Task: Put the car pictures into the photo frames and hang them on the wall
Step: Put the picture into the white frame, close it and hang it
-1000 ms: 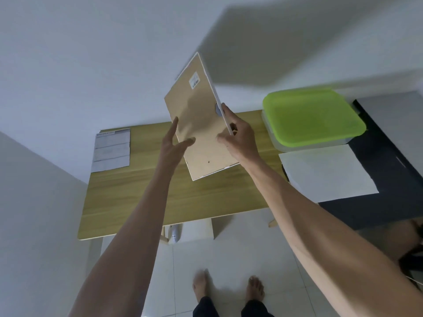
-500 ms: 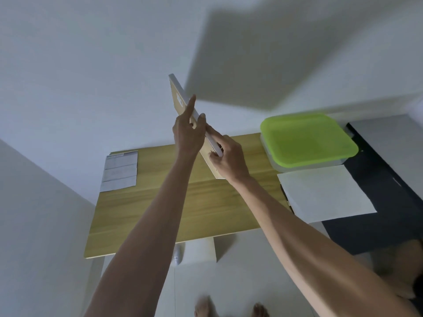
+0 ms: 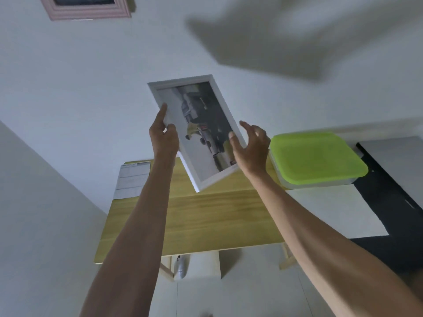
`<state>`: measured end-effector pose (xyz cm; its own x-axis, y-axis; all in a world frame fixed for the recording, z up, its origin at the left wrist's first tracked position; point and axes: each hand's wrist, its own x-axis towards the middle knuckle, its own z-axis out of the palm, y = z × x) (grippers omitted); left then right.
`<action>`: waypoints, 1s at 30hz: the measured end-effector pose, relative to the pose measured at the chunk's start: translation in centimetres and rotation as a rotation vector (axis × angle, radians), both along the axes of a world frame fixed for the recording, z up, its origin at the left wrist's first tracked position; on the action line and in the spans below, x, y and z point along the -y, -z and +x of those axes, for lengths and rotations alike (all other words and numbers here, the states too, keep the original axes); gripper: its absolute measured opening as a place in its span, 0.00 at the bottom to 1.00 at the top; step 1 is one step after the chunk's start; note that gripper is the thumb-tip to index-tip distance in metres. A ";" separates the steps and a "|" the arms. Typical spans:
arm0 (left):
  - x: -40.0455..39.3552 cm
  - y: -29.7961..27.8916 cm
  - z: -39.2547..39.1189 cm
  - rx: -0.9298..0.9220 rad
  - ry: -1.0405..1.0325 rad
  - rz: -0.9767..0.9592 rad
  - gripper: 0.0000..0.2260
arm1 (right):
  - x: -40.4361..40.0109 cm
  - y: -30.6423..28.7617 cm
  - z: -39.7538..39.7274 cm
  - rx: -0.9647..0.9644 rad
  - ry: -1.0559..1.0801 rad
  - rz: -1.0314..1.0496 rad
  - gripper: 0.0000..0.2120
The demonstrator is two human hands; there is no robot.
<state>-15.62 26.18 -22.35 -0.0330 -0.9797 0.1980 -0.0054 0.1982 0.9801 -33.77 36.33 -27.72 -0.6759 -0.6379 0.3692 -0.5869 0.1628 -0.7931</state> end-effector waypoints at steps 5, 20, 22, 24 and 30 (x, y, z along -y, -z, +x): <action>0.9 -0.6 0.3 -0.039 0.045 -0.051 0.28 | 1.0 -2.7 -2.5 0.121 -0.194 -0.020 0.21; 3.3 -6.4 -1.9 -0.041 0.146 -0.270 0.22 | 3.3 -8.7 -4.1 0.354 -0.118 -0.387 0.22; 3.7 -7.5 -2.2 -0.002 0.156 -0.313 0.23 | 3.8 -10.1 -4.4 0.370 -0.119 -0.421 0.23; 4.0 -9.0 -2.5 0.028 0.187 -0.354 0.23 | 4.3 -11.8 -4.7 0.358 -0.140 -0.455 0.22; 6.0 -13.7 -3.6 0.098 0.183 -0.451 0.25 | 6.8 -17.0 -5.7 0.297 -0.218 -0.550 0.20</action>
